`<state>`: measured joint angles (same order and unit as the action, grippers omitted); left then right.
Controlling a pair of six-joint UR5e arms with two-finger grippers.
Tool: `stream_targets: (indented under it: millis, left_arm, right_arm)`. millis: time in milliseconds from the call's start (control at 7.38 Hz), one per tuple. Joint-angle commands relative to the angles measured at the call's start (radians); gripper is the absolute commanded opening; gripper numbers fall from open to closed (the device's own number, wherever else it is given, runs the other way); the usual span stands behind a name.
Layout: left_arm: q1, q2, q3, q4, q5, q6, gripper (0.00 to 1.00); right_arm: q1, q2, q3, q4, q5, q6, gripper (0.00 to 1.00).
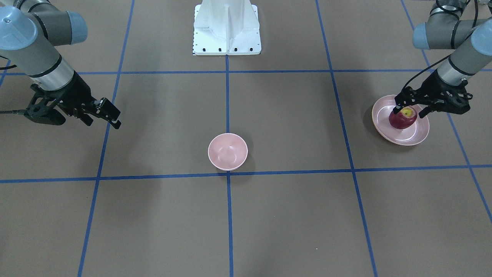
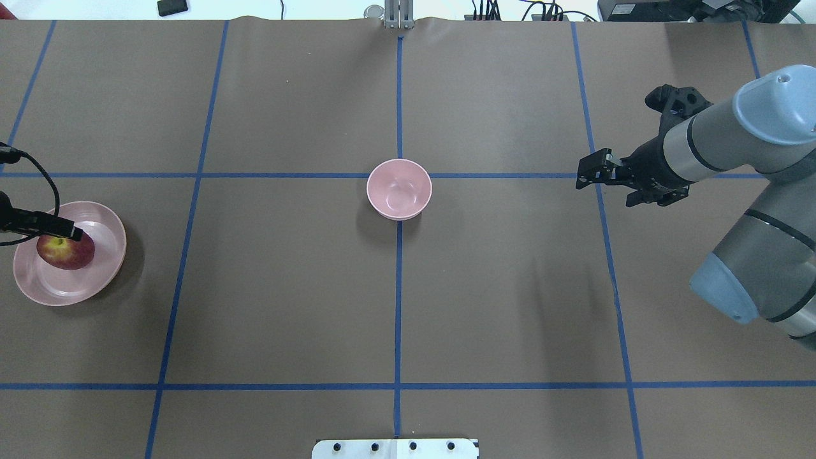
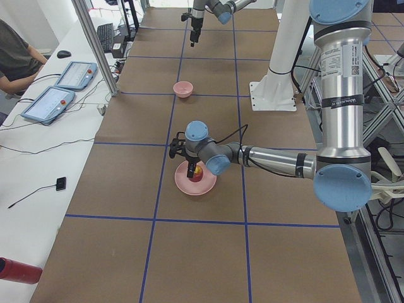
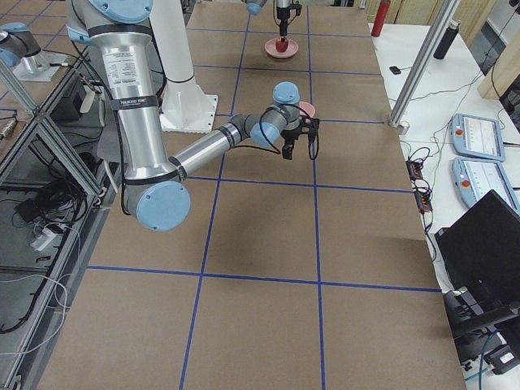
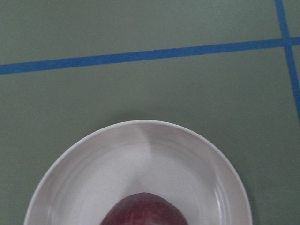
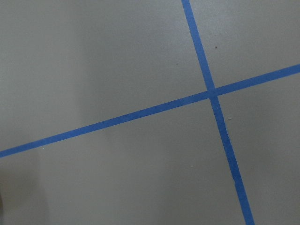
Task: Move apple from plate to bowl
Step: 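Release the bowl and withdraw the right gripper while the left gripper reaches the apple, then lower the left gripper around the red apple on the plate and grasp it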
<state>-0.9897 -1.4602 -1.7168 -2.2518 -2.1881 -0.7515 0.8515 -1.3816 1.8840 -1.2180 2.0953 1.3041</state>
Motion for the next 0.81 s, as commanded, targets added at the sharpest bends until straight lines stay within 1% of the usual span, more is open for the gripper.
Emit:
stream_targets:
  millis: [0, 135, 271, 406, 542, 677]
  left_arm:
    - [0.005, 0.012, -0.004, 0.052, 0.033, -0.008, 0.98]
    - [0.009, 0.000, -0.006, 0.075, 0.033, -0.018, 0.98]
    - [0.047, 0.000, -0.003, 0.077, 0.059, -0.060, 0.98]
    - [0.096, 0.000, -0.006, 0.075, 0.142, -0.078, 0.98]
    - [0.103, -0.008, -0.006, 0.075, 0.142, -0.122, 0.98]
    - [0.112, -0.008, -0.004, 0.075, 0.145, -0.133, 0.98]
  right_arm:
    - [0.000, 0.000, 0.000, 0.000, -0.003, 0.001, 1.00]
    - [0.000, 0.000, 0.000, 0.000, -0.003, 0.001, 1.00]
    - [0.000, 0.000, 0.001, 0.000, -0.003, 0.004, 1.00]
    - [0.003, -0.005, 0.003, 0.000, -0.001, 0.001, 1.00]
    - [0.030, -0.017, 0.009, -0.002, 0.014, -0.002, 1.00]
    - [0.073, -0.067, 0.039, -0.002, 0.058, -0.079, 1.00]
